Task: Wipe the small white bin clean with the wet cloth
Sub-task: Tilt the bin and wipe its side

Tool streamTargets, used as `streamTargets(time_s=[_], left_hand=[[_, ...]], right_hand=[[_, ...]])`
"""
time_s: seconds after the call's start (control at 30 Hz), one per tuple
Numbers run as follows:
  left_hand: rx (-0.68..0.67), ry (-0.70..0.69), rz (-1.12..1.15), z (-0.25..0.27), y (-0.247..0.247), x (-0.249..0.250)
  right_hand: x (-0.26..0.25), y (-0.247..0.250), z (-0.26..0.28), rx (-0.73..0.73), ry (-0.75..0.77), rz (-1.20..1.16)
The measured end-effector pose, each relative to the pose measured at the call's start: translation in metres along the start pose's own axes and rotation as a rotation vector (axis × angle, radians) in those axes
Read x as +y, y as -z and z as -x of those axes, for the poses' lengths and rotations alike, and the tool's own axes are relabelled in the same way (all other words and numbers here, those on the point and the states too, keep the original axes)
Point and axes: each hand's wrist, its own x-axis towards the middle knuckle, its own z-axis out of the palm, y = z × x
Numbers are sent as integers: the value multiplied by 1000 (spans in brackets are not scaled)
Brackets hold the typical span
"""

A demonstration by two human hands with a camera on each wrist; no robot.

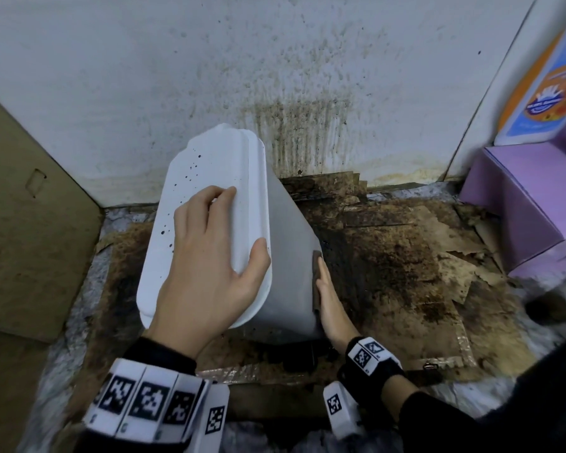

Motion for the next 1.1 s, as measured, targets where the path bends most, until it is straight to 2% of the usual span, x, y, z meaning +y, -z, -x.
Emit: streamTargets(time_s=[0.1,0.43,0.6,0.7,0.8,0.87,0.97,1.1], left_hand=[[-9,0,-9,0,-3,6],[-10,-2,-14,-3,-6,10],[-5,-4,-18,-3,-6,9],[-2,-6,-7,-2,-5,8],[-13,-7,2,-2,-4,10],[-26,-25,6,-1,-4,13],[-37,-45,6,0,-5,17],[-37,-34,11,-1,-4,18]], right_hand=[[-8,-5,11,45,-70,-64],[-102,-43,59,101,297,-188],[-90,-39,61,129,422,-40],[-60,-33,53,155,344,-56],[-31,-22,49,186,74,-268],[-13,-18,41,189,-55,-377],[-5,-19,34,225,-98,-415],[-29,-24,42,303,-108,-417]])
